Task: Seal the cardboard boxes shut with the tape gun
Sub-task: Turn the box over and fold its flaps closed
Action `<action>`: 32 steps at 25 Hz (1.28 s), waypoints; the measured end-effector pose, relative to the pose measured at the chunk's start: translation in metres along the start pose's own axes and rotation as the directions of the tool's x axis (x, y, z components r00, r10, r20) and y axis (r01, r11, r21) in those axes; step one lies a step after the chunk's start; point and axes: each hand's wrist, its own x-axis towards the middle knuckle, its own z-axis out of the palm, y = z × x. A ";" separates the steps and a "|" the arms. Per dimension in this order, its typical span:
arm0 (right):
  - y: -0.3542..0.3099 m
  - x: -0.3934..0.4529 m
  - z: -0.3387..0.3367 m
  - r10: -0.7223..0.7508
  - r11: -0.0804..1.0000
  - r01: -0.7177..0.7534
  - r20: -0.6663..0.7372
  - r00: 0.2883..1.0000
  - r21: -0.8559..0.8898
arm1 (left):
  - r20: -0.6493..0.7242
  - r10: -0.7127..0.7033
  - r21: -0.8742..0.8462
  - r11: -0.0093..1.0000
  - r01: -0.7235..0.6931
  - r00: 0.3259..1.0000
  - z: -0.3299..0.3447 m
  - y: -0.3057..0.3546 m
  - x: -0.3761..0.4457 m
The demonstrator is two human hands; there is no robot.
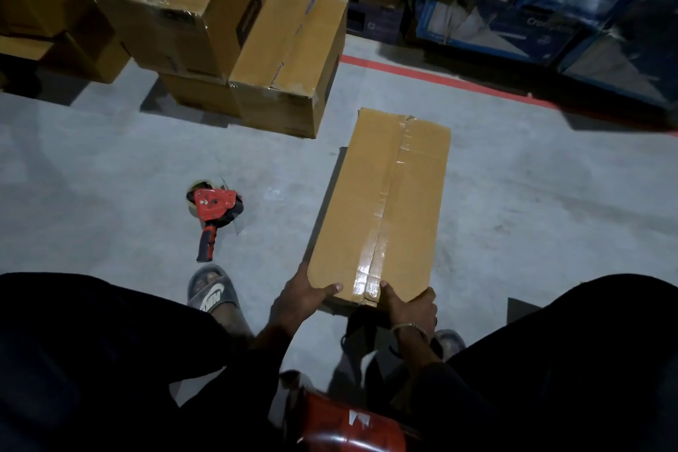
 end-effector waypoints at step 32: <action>-0.213 -0.029 0.241 -0.424 0.753 0.641 0.634 0.646 -0.149 | 0.008 -0.354 -0.358 0.872 0.333 0.935 -0.203 -0.091 0.217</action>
